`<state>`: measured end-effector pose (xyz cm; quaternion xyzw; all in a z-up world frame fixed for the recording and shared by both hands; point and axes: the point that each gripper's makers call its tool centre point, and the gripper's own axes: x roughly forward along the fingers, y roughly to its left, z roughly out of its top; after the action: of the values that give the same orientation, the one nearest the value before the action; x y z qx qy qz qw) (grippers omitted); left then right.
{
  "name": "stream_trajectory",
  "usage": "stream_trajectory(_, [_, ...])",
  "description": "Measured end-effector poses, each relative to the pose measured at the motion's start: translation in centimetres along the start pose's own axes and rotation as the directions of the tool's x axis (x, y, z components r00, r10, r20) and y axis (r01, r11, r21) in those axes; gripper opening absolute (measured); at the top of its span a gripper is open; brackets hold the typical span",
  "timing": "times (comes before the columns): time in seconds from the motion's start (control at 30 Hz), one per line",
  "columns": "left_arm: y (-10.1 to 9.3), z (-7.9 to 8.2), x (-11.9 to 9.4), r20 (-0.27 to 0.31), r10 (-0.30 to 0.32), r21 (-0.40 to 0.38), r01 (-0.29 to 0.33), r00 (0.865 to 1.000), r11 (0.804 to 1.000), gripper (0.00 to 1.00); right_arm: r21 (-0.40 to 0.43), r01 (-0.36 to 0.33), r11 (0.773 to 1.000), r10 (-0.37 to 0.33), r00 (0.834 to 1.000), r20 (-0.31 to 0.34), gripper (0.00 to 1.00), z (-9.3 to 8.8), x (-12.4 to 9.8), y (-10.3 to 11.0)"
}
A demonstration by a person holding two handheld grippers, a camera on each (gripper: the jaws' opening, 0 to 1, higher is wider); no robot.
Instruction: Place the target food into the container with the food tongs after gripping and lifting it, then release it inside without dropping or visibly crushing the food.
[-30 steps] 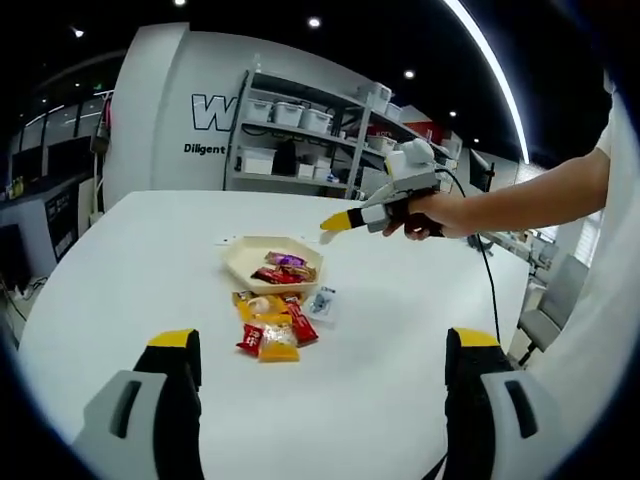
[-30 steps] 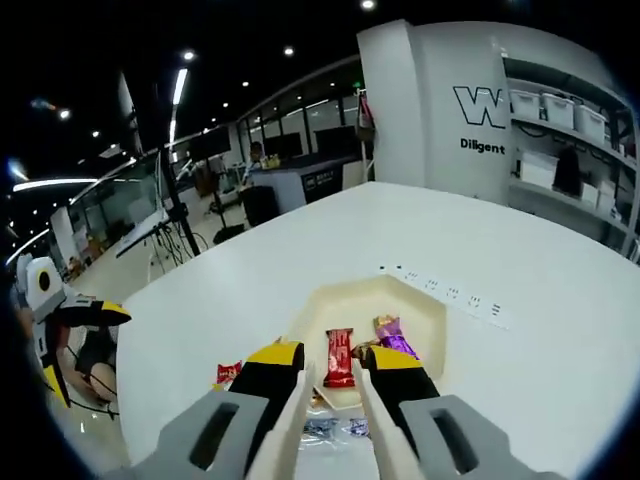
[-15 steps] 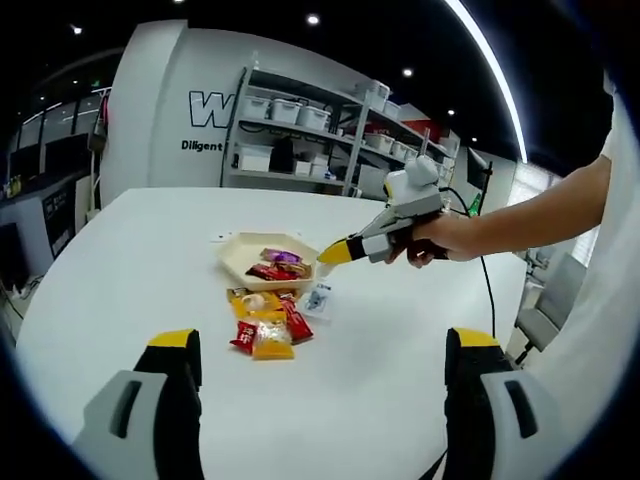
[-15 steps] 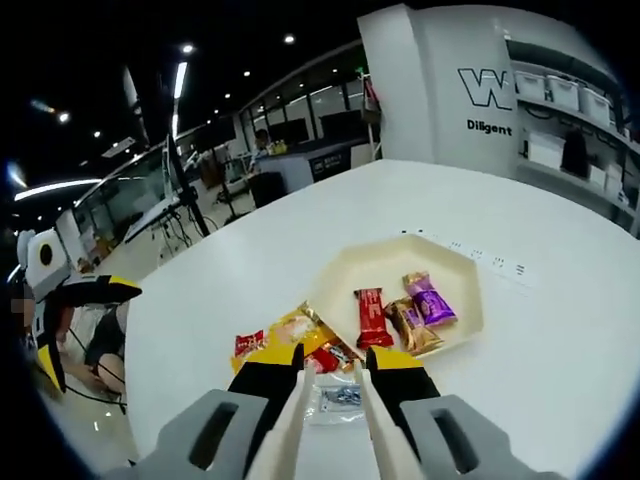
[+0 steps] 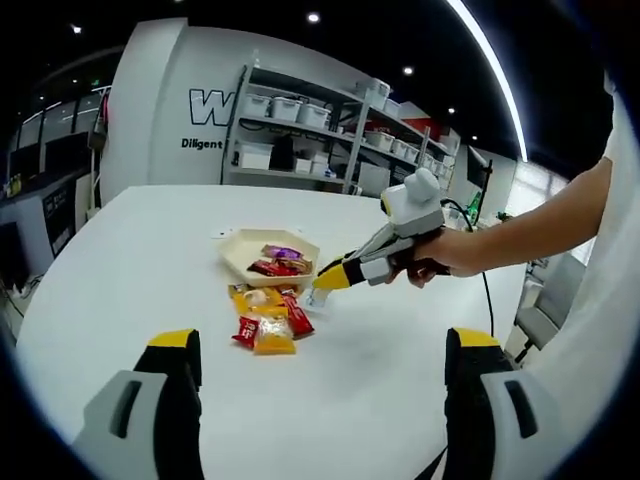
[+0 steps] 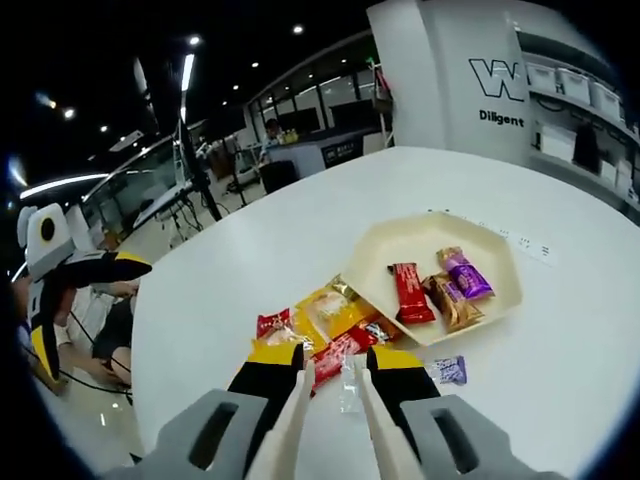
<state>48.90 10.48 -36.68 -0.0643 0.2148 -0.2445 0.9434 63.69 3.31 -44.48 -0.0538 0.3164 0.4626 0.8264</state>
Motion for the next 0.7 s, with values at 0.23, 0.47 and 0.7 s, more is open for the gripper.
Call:
stream_trajectory(0.23, [0.0,0.1,-0.1,0.003,0.0,-0.003,0.0,1.0,1.0,0.99,-0.019,-0.027,0.999,0.027,1.0,-0.012,0.21,-0.5,0.3,1.9])
stream_trajectory(0.47, [0.2,-0.1,-0.2,0.005,0.002,-0.015,-0.002,1.0,1.0,0.98,-0.059,-0.065,0.996,0.064,0.998,-0.025,0.21,-1.3,0.9,3.7])
stream_trajectory(0.7, [0.1,-0.5,-0.4,-0.006,-0.001,-0.015,0.0,1.0,1.0,0.98,-0.096,-0.093,0.991,0.09,0.995,-0.034,0.21,-1.3,1.5,4.9])
